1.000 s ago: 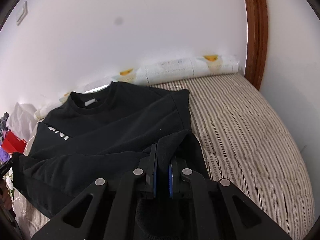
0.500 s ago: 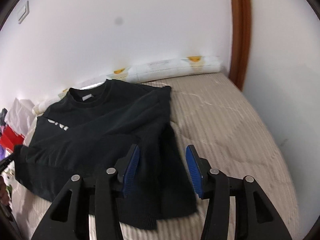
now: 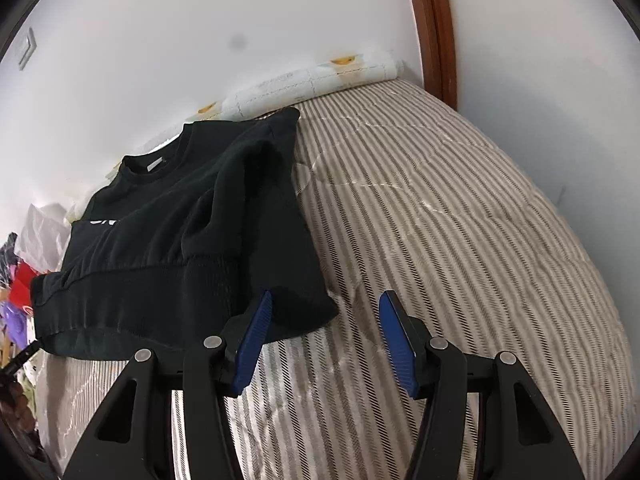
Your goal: Fold small clothes
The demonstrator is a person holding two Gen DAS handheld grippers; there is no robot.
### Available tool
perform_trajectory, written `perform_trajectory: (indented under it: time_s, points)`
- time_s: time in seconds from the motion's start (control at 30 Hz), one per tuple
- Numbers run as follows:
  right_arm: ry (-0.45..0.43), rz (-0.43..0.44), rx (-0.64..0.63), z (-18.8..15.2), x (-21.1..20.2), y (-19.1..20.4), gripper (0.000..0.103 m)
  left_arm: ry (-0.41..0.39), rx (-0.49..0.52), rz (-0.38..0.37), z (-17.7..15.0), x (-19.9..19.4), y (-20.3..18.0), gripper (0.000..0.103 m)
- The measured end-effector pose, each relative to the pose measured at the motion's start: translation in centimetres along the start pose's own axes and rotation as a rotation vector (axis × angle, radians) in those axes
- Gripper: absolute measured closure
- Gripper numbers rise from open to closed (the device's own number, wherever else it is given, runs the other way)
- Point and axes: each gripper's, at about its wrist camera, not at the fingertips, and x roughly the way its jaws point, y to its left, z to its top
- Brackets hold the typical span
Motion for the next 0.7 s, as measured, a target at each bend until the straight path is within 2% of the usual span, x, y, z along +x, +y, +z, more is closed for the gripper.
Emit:
perform_trajectory:
  time_s: [0.2, 0.27, 0.33, 0.37, 0.4, 0.43, 0.47, 0.53, 0.7]
  points:
    - [0.010, 0.046, 0.032, 0.9, 1.8, 0.2, 0.048, 0.007, -0.020, 0.022, 0.7, 1.8, 0.6, 0.059]
    - [0.017, 0.043, 0.025, 1.1, 2.6, 0.5, 0.051, 0.007, -0.034, 0.016, 0.9, 2.2, 0.7, 0.059]
    - [0.008, 0.061, 0.011, 1.0, 2.7, 0.9, 0.068, 0.010, -0.046, 0.014, 0.9, 2.3, 0.9, 0.060]
    - [0.002, 0.067, 0.000, 1.0, 2.6, 1.2, 0.070, 0.006, -0.055, 0.010, 0.8, 2.3, 0.9, 0.066]
    - [-0.010, 0.056, -0.013, 0.9, 2.4, 1.5, 0.077, 0.002, -0.059, 0.007, 0.8, 2.2, 1.0, 0.074]
    - [-0.020, 0.046, -0.030, 0.8, 2.2, 1.8, 0.085, -0.001, -0.058, 0.008, 0.7, 2.1, 0.9, 0.085]
    - [-0.036, 0.034, -0.050, 0.6, 1.9, 2.0, 0.087, -0.010, -0.055, 0.002, 0.6, 1.8, 0.9, 0.090]
    - [-0.047, 0.042, -0.052, 0.4, 1.3, 1.9, 0.091, -0.019, -0.050, -0.001, 0.5, 1.2, 0.8, 0.092]
    - [-0.055, 0.072, 0.012, -0.2, 0.0, 1.1, 0.093, -0.041, -0.051, -0.012, -0.2, -1.2, 0.6, 0.095]
